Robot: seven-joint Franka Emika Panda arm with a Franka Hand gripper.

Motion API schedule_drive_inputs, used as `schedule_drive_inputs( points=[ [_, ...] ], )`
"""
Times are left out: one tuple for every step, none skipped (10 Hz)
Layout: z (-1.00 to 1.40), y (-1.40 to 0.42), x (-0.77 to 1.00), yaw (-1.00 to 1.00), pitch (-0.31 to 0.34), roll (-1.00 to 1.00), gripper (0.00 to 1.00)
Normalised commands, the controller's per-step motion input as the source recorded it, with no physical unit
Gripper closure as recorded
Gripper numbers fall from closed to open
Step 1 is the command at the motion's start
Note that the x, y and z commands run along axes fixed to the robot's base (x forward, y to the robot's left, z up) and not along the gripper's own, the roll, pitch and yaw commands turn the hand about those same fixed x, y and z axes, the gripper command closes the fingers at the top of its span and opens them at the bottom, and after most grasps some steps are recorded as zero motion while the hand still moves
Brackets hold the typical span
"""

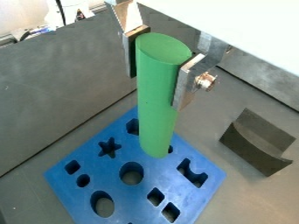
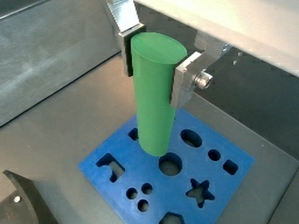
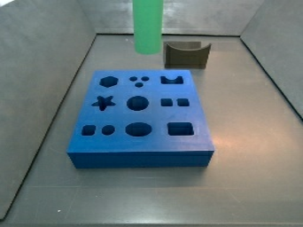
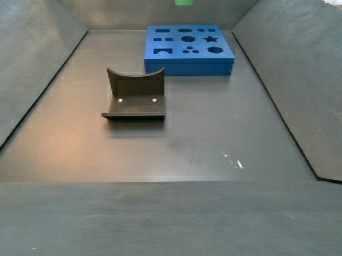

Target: Insert the oval object.

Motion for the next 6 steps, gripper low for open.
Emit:
schedule_drive_inputs(
  points=[
    [0.0, -0.03, 0.03, 0.0, 0.0, -0.03, 1.0],
    [-0.89, -0.4, 0.08, 0.0, 0.0, 0.06, 1.0],
    [-1.0, -0.6, 0.05, 0.0, -0.006, 0.11, 1.0],
    [-1.0, -0.65, 0.07, 0.0, -0.023, 0.1, 1.0],
    [-1.0, -0.63, 0.08, 0.0, -0.017, 0.09, 1.0],
    [-1.0, -0.61, 0.04, -0.05, 0.0, 0.07, 1.0]
  ],
)
